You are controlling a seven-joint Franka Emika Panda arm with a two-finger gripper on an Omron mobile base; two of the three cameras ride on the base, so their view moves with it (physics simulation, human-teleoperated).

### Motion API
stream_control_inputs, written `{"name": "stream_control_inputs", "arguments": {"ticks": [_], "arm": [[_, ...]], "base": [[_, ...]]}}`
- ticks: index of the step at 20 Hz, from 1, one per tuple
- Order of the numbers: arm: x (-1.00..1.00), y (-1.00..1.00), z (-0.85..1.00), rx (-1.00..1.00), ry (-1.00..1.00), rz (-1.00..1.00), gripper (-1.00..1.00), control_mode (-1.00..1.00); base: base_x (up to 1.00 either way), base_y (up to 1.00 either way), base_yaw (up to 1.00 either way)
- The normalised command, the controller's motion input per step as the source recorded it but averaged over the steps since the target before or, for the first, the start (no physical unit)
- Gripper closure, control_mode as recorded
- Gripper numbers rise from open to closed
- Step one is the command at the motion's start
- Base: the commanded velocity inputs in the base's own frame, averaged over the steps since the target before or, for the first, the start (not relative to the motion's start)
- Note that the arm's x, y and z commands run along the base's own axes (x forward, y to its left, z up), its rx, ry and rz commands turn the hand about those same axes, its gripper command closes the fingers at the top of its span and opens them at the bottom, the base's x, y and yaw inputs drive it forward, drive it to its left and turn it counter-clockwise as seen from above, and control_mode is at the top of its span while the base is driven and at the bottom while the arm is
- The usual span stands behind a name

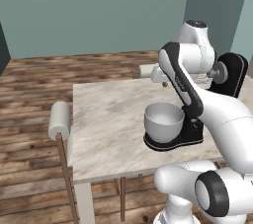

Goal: Add butter and sugar cubes to the stand mixer bowl and then turn on the stand mixer to begin making frosting.

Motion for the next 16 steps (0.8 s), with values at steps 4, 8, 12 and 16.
{"name": "stream_control_inputs", "arguments": {"ticks": [4, 8, 12, 16], "arm": [[-0.04, -0.12, 0.0, 0.02, -0.04, 0.02, -1.0, -1.0], [-0.16, -0.4, 0.0, 0.06, -0.12, 0.07, -1.0, -1.0], [-0.25, -0.6, -0.04, 0.02, -0.16, 0.1, -1.0, -1.0], [-0.28, -0.69, -0.13, 0.01, -0.18, 0.12, -1.0, -1.0]], "base": [[0.0, 0.0, 0.0], [0.0, 0.0, 0.0], [0.0, 0.0, 0.0], [0.0, 0.0, 0.0]]}}
